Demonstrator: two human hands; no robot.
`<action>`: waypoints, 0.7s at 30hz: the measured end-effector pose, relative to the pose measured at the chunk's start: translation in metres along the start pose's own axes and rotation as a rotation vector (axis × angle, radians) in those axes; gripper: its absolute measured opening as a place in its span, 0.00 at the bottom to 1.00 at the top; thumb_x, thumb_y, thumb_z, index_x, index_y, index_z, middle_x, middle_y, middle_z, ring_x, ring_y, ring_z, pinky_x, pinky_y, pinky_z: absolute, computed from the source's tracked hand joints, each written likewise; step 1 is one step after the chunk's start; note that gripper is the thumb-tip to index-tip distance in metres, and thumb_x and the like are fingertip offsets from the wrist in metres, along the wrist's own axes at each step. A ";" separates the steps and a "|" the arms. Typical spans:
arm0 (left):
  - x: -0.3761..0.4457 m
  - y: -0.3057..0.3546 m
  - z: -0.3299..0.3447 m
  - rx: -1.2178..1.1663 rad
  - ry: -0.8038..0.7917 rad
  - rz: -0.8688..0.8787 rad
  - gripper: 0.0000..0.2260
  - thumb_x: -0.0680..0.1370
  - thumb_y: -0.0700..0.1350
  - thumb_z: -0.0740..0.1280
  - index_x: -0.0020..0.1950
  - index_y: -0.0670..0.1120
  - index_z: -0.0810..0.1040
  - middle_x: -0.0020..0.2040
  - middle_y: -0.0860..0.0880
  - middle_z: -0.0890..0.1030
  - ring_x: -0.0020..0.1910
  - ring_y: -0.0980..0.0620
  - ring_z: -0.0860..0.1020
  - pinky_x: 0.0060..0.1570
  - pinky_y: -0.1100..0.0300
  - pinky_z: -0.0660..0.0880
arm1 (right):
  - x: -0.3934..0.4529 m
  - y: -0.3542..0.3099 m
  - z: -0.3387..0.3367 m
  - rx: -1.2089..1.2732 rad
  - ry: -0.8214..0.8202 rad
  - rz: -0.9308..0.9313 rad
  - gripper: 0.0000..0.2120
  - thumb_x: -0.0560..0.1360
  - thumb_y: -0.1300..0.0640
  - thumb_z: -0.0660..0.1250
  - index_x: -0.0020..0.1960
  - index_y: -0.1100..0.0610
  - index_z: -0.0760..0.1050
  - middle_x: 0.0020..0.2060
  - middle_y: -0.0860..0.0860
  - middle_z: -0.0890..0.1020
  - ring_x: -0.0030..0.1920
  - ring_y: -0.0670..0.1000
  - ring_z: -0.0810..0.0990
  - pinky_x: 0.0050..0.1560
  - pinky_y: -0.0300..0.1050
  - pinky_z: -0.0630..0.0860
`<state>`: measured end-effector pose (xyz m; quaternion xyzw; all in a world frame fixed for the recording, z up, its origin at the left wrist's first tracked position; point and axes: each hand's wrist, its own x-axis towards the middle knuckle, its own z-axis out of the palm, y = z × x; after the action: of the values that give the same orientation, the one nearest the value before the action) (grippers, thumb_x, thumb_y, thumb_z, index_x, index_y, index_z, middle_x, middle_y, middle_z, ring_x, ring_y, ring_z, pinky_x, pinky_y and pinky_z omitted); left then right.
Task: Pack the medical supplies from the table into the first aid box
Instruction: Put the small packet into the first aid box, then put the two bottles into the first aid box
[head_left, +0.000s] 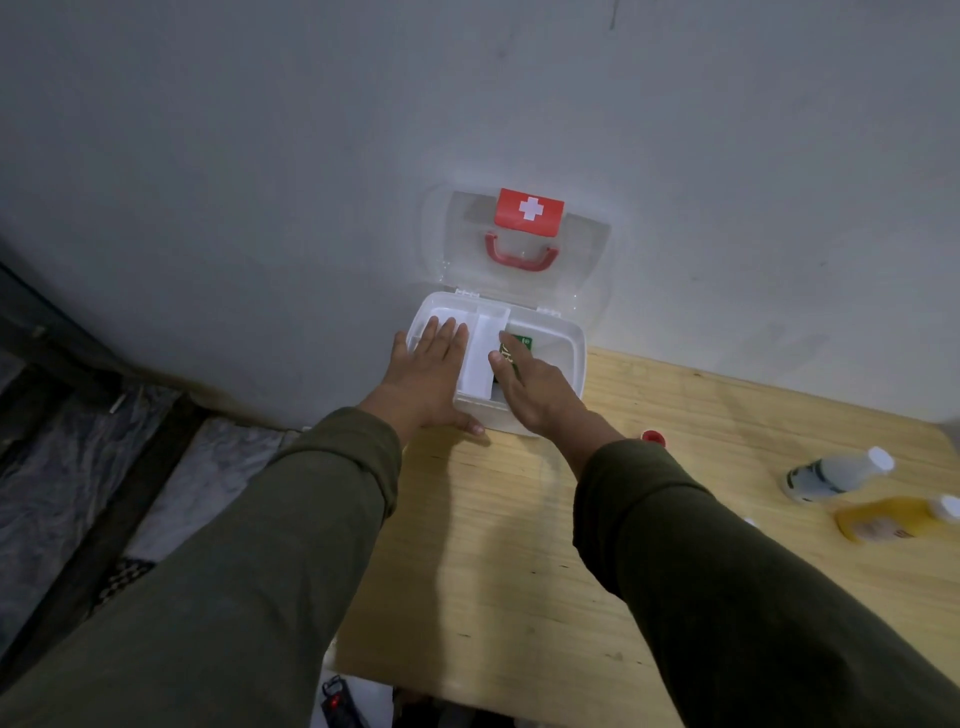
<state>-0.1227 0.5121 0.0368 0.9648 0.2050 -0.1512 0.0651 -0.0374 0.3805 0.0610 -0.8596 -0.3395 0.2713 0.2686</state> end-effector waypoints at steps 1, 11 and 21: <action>0.000 0.000 0.001 -0.004 0.004 0.001 0.59 0.62 0.73 0.65 0.76 0.44 0.34 0.78 0.45 0.37 0.77 0.45 0.36 0.72 0.38 0.40 | -0.001 0.001 0.002 -0.013 0.025 -0.017 0.25 0.82 0.44 0.47 0.75 0.53 0.55 0.70 0.60 0.70 0.68 0.61 0.70 0.68 0.50 0.64; 0.000 -0.002 0.002 -0.010 0.021 0.019 0.57 0.64 0.72 0.65 0.76 0.45 0.35 0.78 0.45 0.38 0.77 0.44 0.37 0.72 0.39 0.40 | 0.001 0.004 0.003 -0.093 0.035 0.032 0.24 0.81 0.44 0.47 0.75 0.50 0.58 0.64 0.64 0.74 0.66 0.61 0.71 0.66 0.51 0.65; -0.003 -0.002 -0.015 -0.085 -0.021 0.053 0.58 0.64 0.71 0.67 0.76 0.43 0.37 0.78 0.46 0.39 0.77 0.46 0.36 0.71 0.35 0.40 | -0.025 -0.005 -0.025 -0.178 0.247 0.017 0.25 0.80 0.48 0.56 0.74 0.51 0.56 0.68 0.61 0.69 0.66 0.60 0.71 0.65 0.52 0.68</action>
<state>-0.1227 0.5156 0.0515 0.9646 0.1851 -0.1505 0.1122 -0.0389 0.3589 0.0888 -0.9098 -0.3191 0.1348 0.2287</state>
